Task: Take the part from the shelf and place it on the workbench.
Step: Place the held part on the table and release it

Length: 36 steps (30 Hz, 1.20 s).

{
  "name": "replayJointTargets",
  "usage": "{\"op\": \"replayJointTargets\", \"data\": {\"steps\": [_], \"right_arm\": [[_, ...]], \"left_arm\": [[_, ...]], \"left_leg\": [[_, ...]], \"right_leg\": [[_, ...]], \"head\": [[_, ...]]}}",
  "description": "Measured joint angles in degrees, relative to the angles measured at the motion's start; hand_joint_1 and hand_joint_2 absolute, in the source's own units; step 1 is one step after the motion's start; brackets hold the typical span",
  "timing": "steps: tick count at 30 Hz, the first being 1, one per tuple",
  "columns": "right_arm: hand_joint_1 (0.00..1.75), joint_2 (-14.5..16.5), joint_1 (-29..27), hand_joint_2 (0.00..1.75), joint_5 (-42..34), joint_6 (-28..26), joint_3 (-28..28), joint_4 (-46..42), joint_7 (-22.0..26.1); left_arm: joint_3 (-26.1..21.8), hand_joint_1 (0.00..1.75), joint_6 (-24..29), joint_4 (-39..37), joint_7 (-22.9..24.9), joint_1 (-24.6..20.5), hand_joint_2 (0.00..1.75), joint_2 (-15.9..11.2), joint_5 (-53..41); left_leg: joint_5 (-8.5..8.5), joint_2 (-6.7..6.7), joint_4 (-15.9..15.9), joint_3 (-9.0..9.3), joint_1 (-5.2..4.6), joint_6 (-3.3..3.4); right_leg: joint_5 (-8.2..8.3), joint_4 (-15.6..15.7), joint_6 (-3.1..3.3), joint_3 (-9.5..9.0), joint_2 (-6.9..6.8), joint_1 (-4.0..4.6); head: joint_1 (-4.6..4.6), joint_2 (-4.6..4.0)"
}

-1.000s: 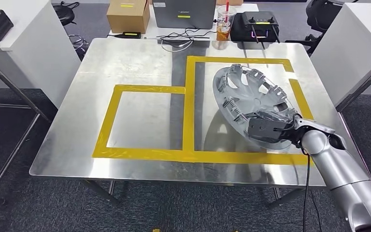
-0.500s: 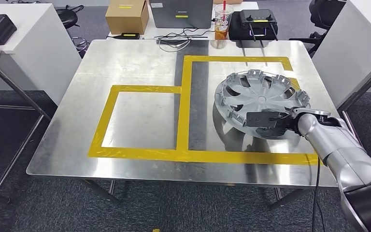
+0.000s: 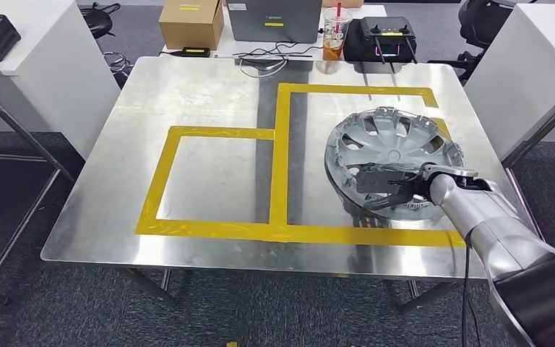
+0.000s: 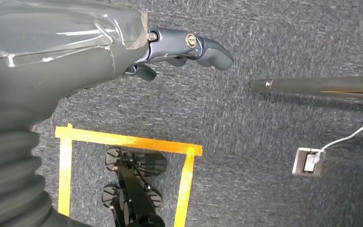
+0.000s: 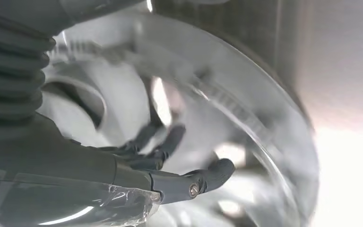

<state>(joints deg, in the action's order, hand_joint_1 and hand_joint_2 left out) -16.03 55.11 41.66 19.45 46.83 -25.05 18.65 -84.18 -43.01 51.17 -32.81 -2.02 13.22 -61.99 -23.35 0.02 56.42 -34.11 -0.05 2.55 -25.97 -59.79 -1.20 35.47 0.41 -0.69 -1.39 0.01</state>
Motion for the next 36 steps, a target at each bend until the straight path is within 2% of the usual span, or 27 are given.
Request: {"op": "replayJointTargets", "data": {"steps": [1,3,4,5,6,7,8,9,10,13,15,16,18,19,20,21,23,24,25,26,29,30,31,33,34,35,36], "right_arm": [[0.00,0.1,0.0,0.00,0.0,-1.5,-0.2,0.0,-0.3],[0.00,0.5,-0.6,0.00,0.1,-5.7,-0.8,-0.3,-1.2],[0.00,0.7,-1.2,0.00,0.2,-8.2,-1.4,-0.8,-2.0],[0.00,0.8,-1.9,0.00,0.3,-10.7,-2.1,-1.6,-2.9],[0.00,0.9,-2.7,0.00,0.5,-13.4,-3.0,-2.7,-3.9],[0.00,0.9,-3.6,0.00,1.1,-16.1,-4.2,-4.4,-5.0],[0.00,0.8,-5.0,0.00,2.0,-18.7,-5.8,-7.3,-6.4],[0.00,0.6,-6.7,0.00,3.3,-21.1,-7.8,-10.8,-7.7],[0.00,0.4,-9.1,0.00,4.8,-23.3,-10.4,-15.5,-8.7],[0.00,1.0,-19.2,0.00,7.8,-27.4,-21.5,-33.5,-7.5],[0.00,3.0,-26.8,0.00,6.3,-27.6,-30.9,-48.0,-2.8],[0.00,4.3,-30.1,0.00,4.7,-27.2,-35.5,-54.9,0.1],[0.00,7.0,-35.8,0.00,1.0,-26.0,-44.0,-67.2,5.6],[0.00,8.3,-38.4,0.00,-1.0,-25.7,-47.6,-72.2,8.0],[0.00,9.5,-40.6,0.00,-2.7,-25.3,-50.6,-76.6,9.9],[0.00,10.6,-42.6,0.00,-4.1,-25.1,-53.2,-80.4,11.6],[0.00,12.3,-45.5,0.00,-5.6,-24.7,-57.2,-86.3,13.5],[0.00,13.0,-46.5,0.00,-5.9,-24.6,-58.8,-88.5,13.9],[0.00,13.5,-47.2,0.00,-6.0,-24.5,-60.0,-90.2,14.1],[0.00,14.0,-47.8,0.00,-6.0,-24.4,-60.9,-91.6,14.3],[0.00,14.9,-49.0,0.00,-6.0,-24.4,-62.9,-94.3,14.6],[0.00,15.0,-49.2,0.00,-6.0,-24.4,-63.4,-94.9,14.7],[0.00,15.2,-49.3,0.00,-6.0,-24.4,-63.8,-95.4,14.7],[0.00,15.4,-49.6,0.00,-6.0,-24.4,-64.5,-95.9,14.8],[0.00,15.5,-50.0,0.00,-6.3,-24.4,-64.8,-96.1,15.0],[0.00,15.5,-50.6,0.00,-6.7,-24.3,-65.1,-96.3,15.5],[0.00,15.6,-51.4,0.00,-7.2,-24.1,-65.3,-96.7,16.1]], "left_arm": [[0.0,0.00,-0.3,0.3,0.4,0.0,0.00,0.3,0.3],[0.0,0.00,-1.2,1.2,1.4,0.0,0.00,0.9,0.8],[-0.1,0.00,-1.6,1.9,1.8,0.0,0.00,1.4,1.1],[-0.2,0.00,-2.2,2.8,2.3,0.0,0.00,1.9,1.3],[-0.2,0.00,-2.8,3.7,2.7,0.1,0.00,2.5,1.5],[-0.3,0.00,-3.4,4.7,3.1,0.1,0.00,3.2,1.7],[-0.4,0.00,-4.0,5.7,3.3,0.1,0.00,3.8,1.8],[-0.6,0.00,-4.5,6.6,3.5,0.1,0.00,4.4,1.9],[-0.6,0.00,-4.8,7.4,3.7,0.2,0.00,4.8,2.0],[-0.6,0.00,-4.9,9.2,3.7,0.8,0.00,5.6,2.6],[-0.4,0.00,-4.8,10.2,3.7,1.4,0.00,5.9,3.1],[-0.2,0.00,-4.8,10.6,3.7,1.7,0.00,6.0,3.5],[0.3,0.00,-4.8,11.2,3.9,2.3,0.00,6.2,4.2],[0.5,0.00,-4.9,11.4,4.1,2.6,0.00,6.3,4.5],[0.8,0.00,-4.9,11.6,4.3,2.9,0.00,6.4,4.8],[1.1,0.00,-4.9,11.8,4.5,3.2,0.00,6.5,5.0],[1.5,0.00,-4.9,12.3,4.7,3.5,0.00,6.5,5.4],[1.6,0.00,-4.9,12.6,4.8,3.5,0.00,6.6,5.6],[1.8,0.00,-4.9,12.8,4.9,3.5,0.00,6.6,5.7],[2.0,0.00,-4.9,13.0,4.9,3.4,0.00,6.6,5.8],[2.6,0.00,-4.9,13.4,5.0,3.4,0.00,6.7,5.9],[2.7,0.00,-4.9,13.5,5.0,3.4,0.00,6.8,5.9],[2.8,0.00,-4.9,13.6,5.0,3.4,0.00,6.8,5.9],[2.9,0.00,-4.8,13.6,5.1,3.4,0.00,7.0,6.0],[3.0,0.00,-4.7,13.6,5.2,3.4,0.00,7.0,6.1],[3.0,0.00,-4.6,13.6,5.4,3.4,0.00,7.1,6.3],[3.0,0.00,-4.4,13.6,5.7,3.5,0.00,7.1,6.7]], "left_leg": [[0.25,0.03,-0.4,0.20,0.13,0.16],[0.33,-0.04,-0.5,0.20,0.05,0.34],[0.32,-0.07,-0.5,0.19,0.04,0.34],[0.30,-0.10,-0.4,0.18,0.04,0.32],[0.27,-0.12,-0.3,0.19,0.05,0.28],[0.20,-0.14,-0.2,0.19,0.06,0.17],[0.05,-0.20,0.1,0.14,-0.01,-0.03],[-0.13,-0.27,0.4,0.05,-0.11,-0.28],[-0.30,-0.34,0.6,-0.04,-0.21,-0.54],[-0.61,-0.65,0.9,-0.27,-0.14,-1.10],[-2.37,-0.78,3.0,-1.18,0.07,-1.73],[-4.17,-0.73,5.8,-2.34,0.22,-2.13],[-8.24,-0.44,13.8,-5.70,0.57,-2.79],[-9.39,-0.29,17.0,-7.03,0.71,-2.96],[-9.49,-0.18,18.2,-7.45,0.80,-3.01],[-8.47,-0.12,16.9,-6.67,0.84,-2.95],[-4.89,-0.17,8.9,-2.37,0.78,-2.45],[-3.68,-0.18,4.9,-0.25,0.65,-2.15],[-3.11,-0.18,2.2,1.18,0.48,-1.88],[-3.15,-0.15,1.0,1.80,0.29,-1.68],[-2.72,-0.01,0.2,2.32,0.16,-0.92],[-2.31,0.02,-0.2,2.56,0.24,-0.49],[-1.92,0.06,-0.6,2.77,0.33,-0.11],[-1.48,0.09,-0.7,2.52,0.22,0.30],[-1.35,0.10,-0.6,2.34,0.17,0.36],[-1.24,0.08,-0.5,2.17,0.14,0.37],[-1.21,0.03,-0.4,2.03,0.14,0.35]], "right_leg": [[-1.40,-3.0,0.15,1.43,-0.04,0.02],[-4.49,-11.0,0.31,5.22,-0.03,0.01],[-5.27,-13.7,0.12,6.57,-0.04,-0.04],[-5.14,-14.2,-0.28,6.86,-0.05,-0.11],[-4.12,-12.3,-0.80,5.95,-0.07,-0.21],[-2.53,-8.4,-1.32,3.97,-0.14,-0.32],[-1.02,-3.9,-1.56,1.72,-0.27,-0.36],[0.17,-0.3,-1.47,-0.18,-0.35,-0.34],[0.83,2.0,-1.13,-1.39,-0.43,-0.25],[1.11,2.8,0.05,-2.01,-0.57,-0.12],[1.02,2.9,0.64,-2.19,-0.88,-0.48],[0.92,2.9,0.87,-2.30,-1.09,-0.65],[0.71,2.9,1.17,-2.41,-1.44,-0.60],[0.65,2.9,1.24,-2.43,-1.54,-0.57],[0.60,2.9,1.29,-2.47,-1.54,-0.54],[0.57,2.9,1.30,-2.53,-1.46,-0.54],[0.55,2.9,1.30,-2.71,-1.06,-0.54],[0.55,2.9,1.21,-2.74,-0.82,-0.41],[0.57,2.9,1.05,-2.72,-0.60,-0.34],[0.60,2.9,0.79,-2.69,-0.46,-0.32],[0.60,2.8,-0.18,-2.50,-0.34,-0.47],[-0.04,1.7,-0.24,-2.02,-0.34,-0.48],[-1.28,-0.6,-0.12,-0.96,-0.34,-0.48],[-4.84,-8.4,0.30,2.58,-0.35,-0.52],[-6.22,-12.1,0.26,4.28,-0.35,-0.54],[-6.82,-14.1,0.00,5.12,-0.36,-0.58],[-6.46,-13.6,-0.45,4.71,-0.37,-0.64]], "head": [[0.04,0.00],[0.07,-0.01],[0.07,-0.01],[0.08,-0.01],[0.08,-0.01],[0.08,-0.01],[0.08,-0.01],[0.07,-0.01],[0.06,-0.01],[0.06,0.00],[-0.14,0.00],[-0.29,0.00],[-0.51,0.00],[-0.51,0.00],[-0.51,0.00],[-0.51,0.00],[-0.52,-0.01],[-0.51,-0.01],[-0.51,-0.01],[-0.50,-0.01],[-0.45,-0.01],[-0.40,-0.01],[-0.33,-0.01],[-0.23,0.00],[-0.21,0.01],[-0.20,0.01],[-0.18,0.01]]}}
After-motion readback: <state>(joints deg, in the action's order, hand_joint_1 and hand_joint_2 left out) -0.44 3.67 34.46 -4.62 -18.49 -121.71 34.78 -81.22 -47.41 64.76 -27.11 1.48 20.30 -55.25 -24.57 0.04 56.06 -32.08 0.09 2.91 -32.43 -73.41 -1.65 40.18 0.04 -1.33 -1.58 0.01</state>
